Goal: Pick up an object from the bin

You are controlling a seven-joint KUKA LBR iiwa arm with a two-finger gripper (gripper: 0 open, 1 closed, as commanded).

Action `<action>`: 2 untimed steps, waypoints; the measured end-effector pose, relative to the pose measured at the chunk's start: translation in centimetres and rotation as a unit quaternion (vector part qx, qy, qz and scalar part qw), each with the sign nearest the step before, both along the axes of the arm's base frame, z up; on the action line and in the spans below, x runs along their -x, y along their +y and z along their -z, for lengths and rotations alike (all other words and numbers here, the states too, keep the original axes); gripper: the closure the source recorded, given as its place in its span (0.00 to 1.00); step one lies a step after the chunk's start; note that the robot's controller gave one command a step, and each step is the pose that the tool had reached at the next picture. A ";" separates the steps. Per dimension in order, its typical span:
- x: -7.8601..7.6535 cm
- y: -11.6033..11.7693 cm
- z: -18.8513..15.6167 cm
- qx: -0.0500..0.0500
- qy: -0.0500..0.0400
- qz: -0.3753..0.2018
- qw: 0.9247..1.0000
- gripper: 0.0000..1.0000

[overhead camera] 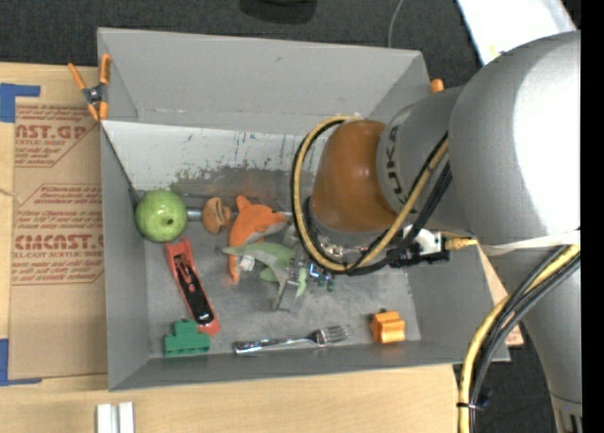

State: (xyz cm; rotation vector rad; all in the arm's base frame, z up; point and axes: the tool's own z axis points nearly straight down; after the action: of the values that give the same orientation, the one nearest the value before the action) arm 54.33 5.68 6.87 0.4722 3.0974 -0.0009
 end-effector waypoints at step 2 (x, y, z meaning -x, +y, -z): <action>-1.5 3.5 -0.2 -0.004 -0.006 0.064 0.998 1.00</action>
Offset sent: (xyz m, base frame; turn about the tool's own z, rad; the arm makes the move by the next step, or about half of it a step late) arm 0.0000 0.0000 0.0000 0.0000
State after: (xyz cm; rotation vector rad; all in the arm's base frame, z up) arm 55.83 9.21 7.07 0.6684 3.0499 0.0145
